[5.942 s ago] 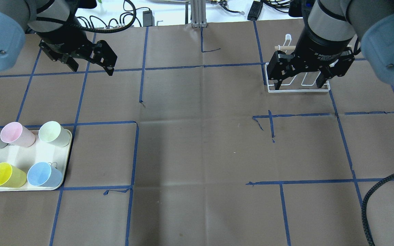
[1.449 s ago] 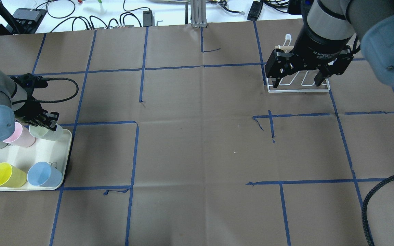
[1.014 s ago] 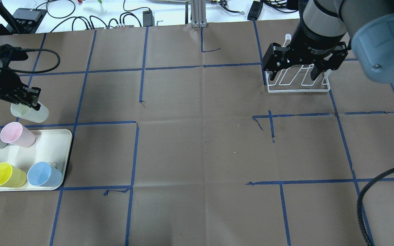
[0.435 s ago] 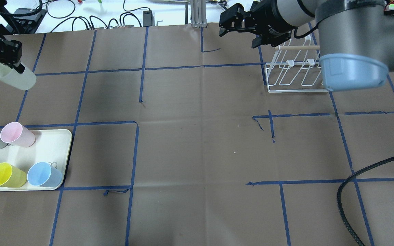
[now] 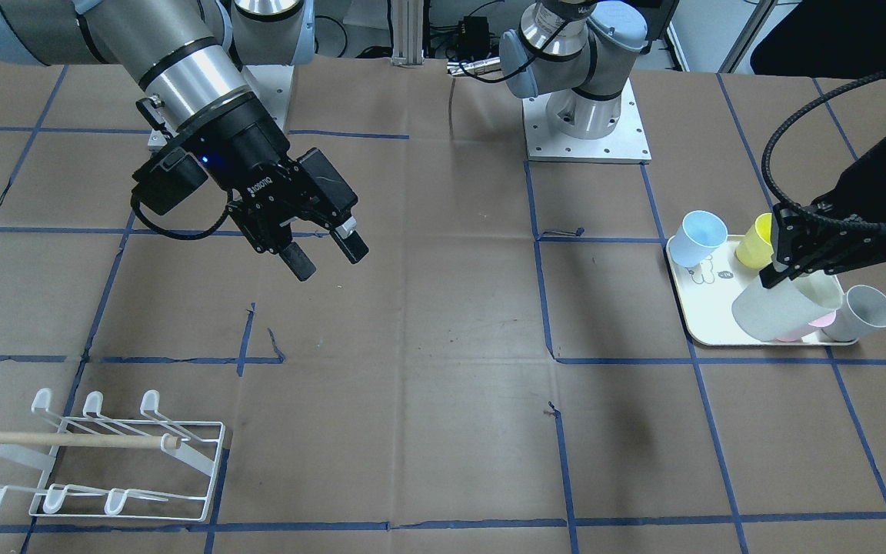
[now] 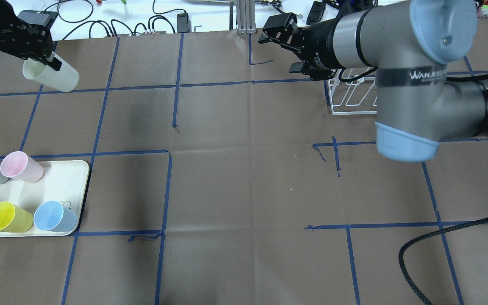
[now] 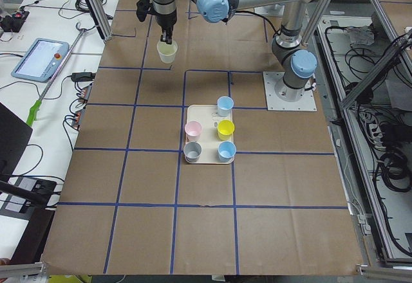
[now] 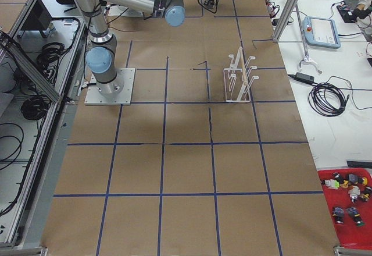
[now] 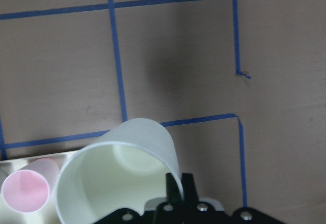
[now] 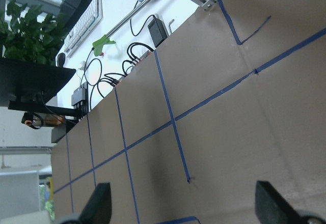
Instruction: Transfer IKEA cup to right arm and place on rack
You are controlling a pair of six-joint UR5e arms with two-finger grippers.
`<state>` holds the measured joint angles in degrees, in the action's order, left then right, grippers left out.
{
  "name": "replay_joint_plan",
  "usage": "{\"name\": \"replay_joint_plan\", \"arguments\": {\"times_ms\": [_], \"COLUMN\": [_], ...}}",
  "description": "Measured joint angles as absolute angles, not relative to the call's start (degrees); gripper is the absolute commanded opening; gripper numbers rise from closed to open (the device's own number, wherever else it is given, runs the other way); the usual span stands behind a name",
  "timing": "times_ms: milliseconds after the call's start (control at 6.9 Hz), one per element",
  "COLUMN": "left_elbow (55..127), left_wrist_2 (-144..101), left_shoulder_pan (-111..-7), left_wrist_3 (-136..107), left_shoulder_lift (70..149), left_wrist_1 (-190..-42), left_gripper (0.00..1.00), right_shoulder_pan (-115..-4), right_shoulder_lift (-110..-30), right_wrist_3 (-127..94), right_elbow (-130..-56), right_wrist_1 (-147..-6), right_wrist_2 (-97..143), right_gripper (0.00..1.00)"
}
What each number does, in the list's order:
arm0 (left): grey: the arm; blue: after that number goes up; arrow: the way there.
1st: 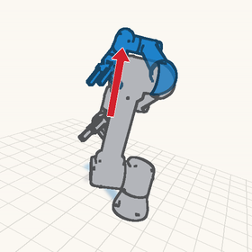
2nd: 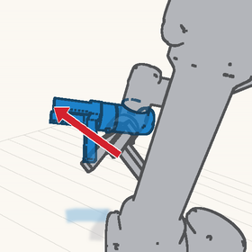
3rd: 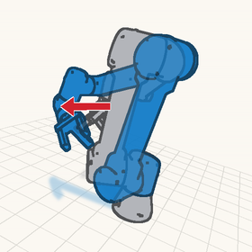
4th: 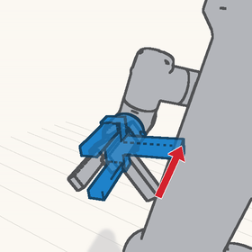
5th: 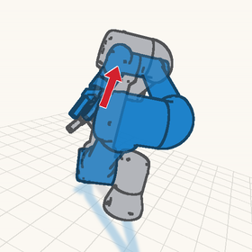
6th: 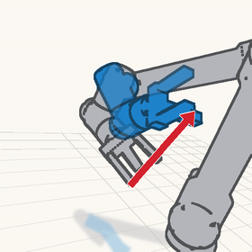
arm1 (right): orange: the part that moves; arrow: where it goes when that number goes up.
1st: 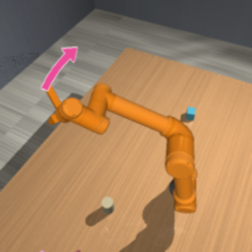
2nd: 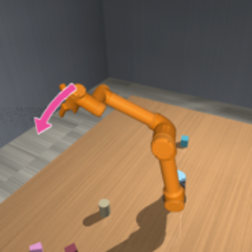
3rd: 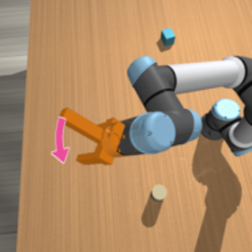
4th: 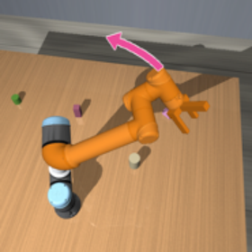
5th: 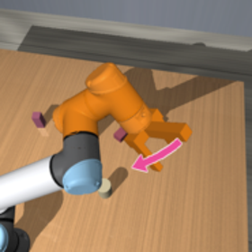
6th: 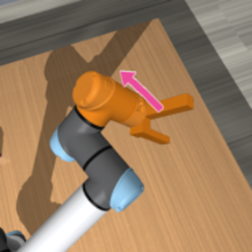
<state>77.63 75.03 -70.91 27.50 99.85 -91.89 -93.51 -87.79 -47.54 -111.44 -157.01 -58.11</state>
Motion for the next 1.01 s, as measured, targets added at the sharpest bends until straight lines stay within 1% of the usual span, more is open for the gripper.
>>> {"name": "replay_joint_plan", "arguments": {"times_ms": [145, 435, 580, 870, 1014], "left_elbow": [79.75, 87.11, 91.92, 101.18, 104.27], "left_wrist_2": [70.39, 62.15, 57.62, 47.21, 42.9], "left_shoulder_pan": [-72.18, -74.99, -75.92, -76.56, -77.05], "left_wrist_3": [27.85, 28.09, 28.1, 27.89, 27.52], "left_shoulder_lift": [99.19, 97.52, 96.71, 96.19, 96.55], "left_wrist_1": [-87.47, -72.51, -63.59, -46.55, -40.56], "left_gripper": [0.0, 0.0, 0.0, 0.0, 0.0], "right_shoulder_pan": [-93.51, -93.52, -93.67, -95.5, -96.33], "right_shoulder_lift": [-87.78, -86.93, -85.55, -80.63, -78.36], "right_wrist_3": [-55.3, -66.02, -71.68, -76.2, -76.94], "right_elbow": [-114.85, -119.15, -119.88, -120.02, -120.03], "right_wrist_1": [-162.48, -167.48, -170.08, -182.62, -187.57], "right_wrist_2": [-58.27, -58.08, -57.98, -58.63, -58.68], "right_gripper": [0.98, 0.99, 0.99, 1.0, 1.0]}}
